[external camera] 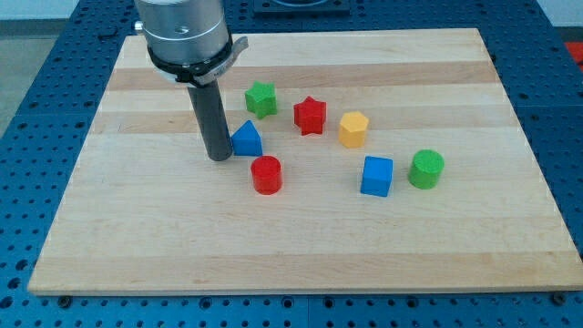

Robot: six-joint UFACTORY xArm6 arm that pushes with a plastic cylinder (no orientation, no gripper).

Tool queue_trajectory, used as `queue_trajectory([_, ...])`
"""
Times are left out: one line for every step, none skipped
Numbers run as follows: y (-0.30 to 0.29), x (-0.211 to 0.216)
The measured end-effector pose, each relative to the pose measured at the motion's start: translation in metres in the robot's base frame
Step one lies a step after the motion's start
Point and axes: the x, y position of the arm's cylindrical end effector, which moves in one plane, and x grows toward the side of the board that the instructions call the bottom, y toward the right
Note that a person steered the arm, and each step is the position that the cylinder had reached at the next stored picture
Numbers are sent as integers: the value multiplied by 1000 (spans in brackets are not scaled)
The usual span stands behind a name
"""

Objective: Push the blue triangle closer to the blue cube

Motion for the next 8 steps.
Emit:
queue_trajectory([-27,0])
queue_trajectory([-12,-7])
queue_trajectory([9,-20])
queue_trajectory([14,-20])
queue_trajectory([37,-11])
queue_trajectory([56,-1])
queue_trajectory([80,3])
queue_trajectory([106,10])
